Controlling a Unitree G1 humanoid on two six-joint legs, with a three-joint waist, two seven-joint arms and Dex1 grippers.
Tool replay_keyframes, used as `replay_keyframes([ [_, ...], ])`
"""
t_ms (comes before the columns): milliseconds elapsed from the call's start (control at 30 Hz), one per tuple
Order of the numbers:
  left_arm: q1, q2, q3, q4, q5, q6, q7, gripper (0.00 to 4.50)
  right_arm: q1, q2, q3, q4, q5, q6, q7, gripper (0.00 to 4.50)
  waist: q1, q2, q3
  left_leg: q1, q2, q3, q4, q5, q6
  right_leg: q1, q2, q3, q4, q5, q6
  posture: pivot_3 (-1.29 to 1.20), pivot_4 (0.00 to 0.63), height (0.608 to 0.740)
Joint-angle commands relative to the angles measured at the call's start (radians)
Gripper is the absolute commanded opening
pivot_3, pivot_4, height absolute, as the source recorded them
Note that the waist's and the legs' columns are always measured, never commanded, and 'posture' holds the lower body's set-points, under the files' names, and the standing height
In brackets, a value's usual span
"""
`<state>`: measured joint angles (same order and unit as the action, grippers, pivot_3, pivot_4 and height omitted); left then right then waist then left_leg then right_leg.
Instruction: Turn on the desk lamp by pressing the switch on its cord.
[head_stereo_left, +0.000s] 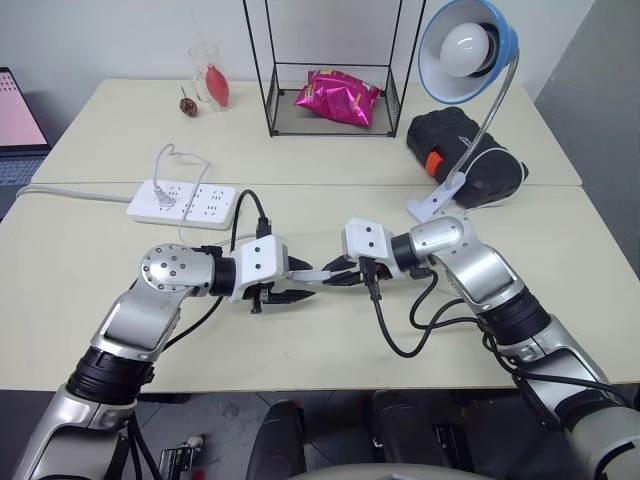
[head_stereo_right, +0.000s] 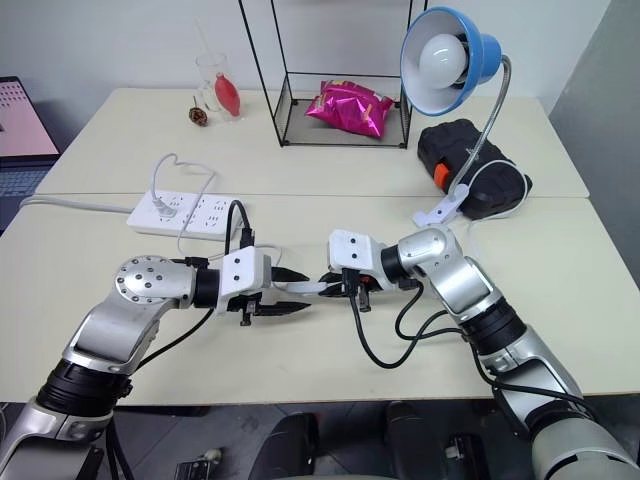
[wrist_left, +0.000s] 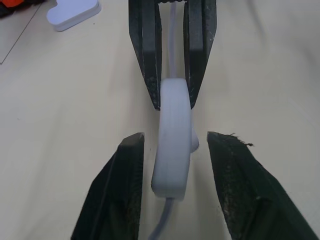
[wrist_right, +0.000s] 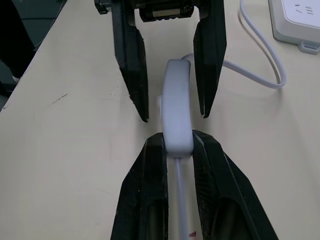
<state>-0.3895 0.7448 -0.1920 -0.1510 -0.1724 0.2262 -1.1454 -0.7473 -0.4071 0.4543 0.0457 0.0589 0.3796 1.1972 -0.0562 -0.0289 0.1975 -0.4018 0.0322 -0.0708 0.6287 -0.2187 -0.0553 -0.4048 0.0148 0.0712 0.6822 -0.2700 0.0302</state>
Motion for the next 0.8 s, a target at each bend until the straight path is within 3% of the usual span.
replay_keyframes([
  [33,-0.023,-0.014,-0.003,-0.001,0.018,-0.023,0.018,1.14,-0.017,0.001,-0.006,-0.033,0.005,-0.006,0.0,0.35,0.0,0.0,0.0,0.0,0.0,0.0,0.0,0.0,0.0,0.0,0.0,0.0,0.0,0.0,0.0,0.0,0.15,0.74],
  [200,-0.024,-0.012,-0.003,0.017,0.031,-0.038,0.017,0.54,-0.016,-0.001,-0.006,-0.036,0.007,-0.008,0.004,0.35,0.0,0.0,0.0,0.0,0.0,0.0,0.0,0.0,0.0,0.0,0.0,0.0,0.0,0.0,0.0,0.0,0.15,0.74],
  [700,-0.027,-0.027,0.005,0.04,0.014,-0.101,-0.007,0.51,-0.012,0.001,-0.005,-0.047,0.013,-0.012,0.017,0.35,0.0,0.0,0.0,0.0,0.0,0.0,0.0,0.0,0.0,0.0,0.0,0.0,0.0,0.0,0.0,0.0,0.15,0.74],
  [767,-0.028,-0.028,0.006,0.056,0.028,-0.126,-0.003,1.21,-0.011,0.002,-0.006,-0.048,0.013,-0.012,0.019,0.35,0.0,0.0,0.0,0.0,0.0,0.0,0.0,0.0,0.0,0.0,0.0,0.0,0.0,0.0,0.0,0.0,0.15,0.74],
  [800,-0.028,-0.029,0.006,0.061,0.03,-0.134,-0.004,1.25,-0.011,0.002,-0.006,-0.049,0.013,-0.012,0.02,0.35,0.0,0.0,0.0,0.0,0.0,0.0,0.0,0.0,0.0,0.0,0.0,0.0,0.0,0.0,0.0,0.0,0.15,0.74],
])
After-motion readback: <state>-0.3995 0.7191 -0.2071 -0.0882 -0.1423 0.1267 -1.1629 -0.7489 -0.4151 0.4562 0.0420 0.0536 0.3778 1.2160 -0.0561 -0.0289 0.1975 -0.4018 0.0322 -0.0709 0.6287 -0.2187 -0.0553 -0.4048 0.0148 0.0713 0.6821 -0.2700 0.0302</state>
